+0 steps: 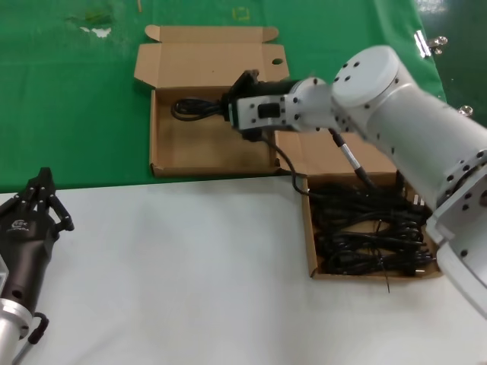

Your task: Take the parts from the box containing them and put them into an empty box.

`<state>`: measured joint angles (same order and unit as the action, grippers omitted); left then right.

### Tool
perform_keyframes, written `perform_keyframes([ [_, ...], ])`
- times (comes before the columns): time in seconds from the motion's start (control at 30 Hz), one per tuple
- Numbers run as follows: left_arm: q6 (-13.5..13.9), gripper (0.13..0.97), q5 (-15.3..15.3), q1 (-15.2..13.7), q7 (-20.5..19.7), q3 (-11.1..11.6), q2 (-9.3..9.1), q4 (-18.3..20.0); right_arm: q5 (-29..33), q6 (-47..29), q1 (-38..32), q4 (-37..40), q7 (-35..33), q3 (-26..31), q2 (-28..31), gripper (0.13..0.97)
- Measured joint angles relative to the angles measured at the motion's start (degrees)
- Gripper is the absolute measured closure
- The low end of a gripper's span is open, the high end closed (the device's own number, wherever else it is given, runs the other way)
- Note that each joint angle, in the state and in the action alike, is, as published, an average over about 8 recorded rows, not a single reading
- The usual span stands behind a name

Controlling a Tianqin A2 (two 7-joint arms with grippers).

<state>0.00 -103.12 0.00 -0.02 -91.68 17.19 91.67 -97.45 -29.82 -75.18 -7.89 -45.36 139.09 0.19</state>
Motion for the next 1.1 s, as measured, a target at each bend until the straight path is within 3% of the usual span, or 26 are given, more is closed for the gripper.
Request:
perform_keyframes([
  [0.2,0.0,0.957,0.0,0.0,0.0,0.0,0.0,0.0,-10.25,4.54,1.13,-0.77,-0.91,10.9,-0.14,0.903],
  [0.4,0.0,0.957,0.0,0.0,0.0,0.0,0.0,0.0,-16.78,7.76,2.31,-1.67,-3.76,16.51,-0.18,0.903],
  [0.7,0.0,0.957,0.0,0.0,0.0,0.0,0.0,0.0,-22.52,9.83,3.71,-2.95,-9.39,18.46,-0.19,0.903],
  [1.1,0.0,0.957,0.0,0.0,0.0,0.0,0.0,0.0,-24.58,10.13,4.33,-3.31,-12.61,18.63,-0.19,0.802],
])
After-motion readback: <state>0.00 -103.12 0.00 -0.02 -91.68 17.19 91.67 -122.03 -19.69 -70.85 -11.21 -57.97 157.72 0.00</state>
